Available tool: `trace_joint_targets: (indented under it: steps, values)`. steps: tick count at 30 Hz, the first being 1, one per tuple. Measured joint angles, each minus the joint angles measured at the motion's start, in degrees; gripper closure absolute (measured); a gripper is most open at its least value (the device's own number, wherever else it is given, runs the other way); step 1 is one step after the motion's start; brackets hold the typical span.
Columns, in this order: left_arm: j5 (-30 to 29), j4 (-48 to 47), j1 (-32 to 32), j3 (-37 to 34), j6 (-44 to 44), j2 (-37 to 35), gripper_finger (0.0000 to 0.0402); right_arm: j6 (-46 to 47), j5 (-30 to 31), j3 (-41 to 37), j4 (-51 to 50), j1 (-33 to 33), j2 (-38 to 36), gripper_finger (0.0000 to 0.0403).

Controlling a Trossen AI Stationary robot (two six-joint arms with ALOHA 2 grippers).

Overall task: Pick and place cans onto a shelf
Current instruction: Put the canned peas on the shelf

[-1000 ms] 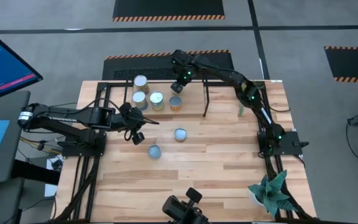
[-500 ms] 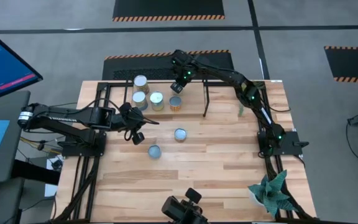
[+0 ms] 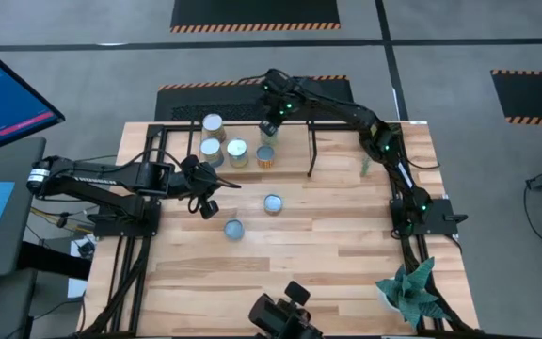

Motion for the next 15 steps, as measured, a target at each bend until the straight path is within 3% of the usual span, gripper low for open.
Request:
trace_joint_targets:
  steps: [5, 15]
  values:
    - [0.0, 0.0, 0.0, 0.0, 0.0, 0.0, 0.0401, -1.2, 1.0, -0.2, -7.6, -0.2, 0.2, 0.0311]
    - [0.0, 0.0, 0.0, 0.0, 0.0, 0.0, 0.0401, -2.6, 2.5, -7.2, -5.7, 0.7, 0.3, 0.0311]
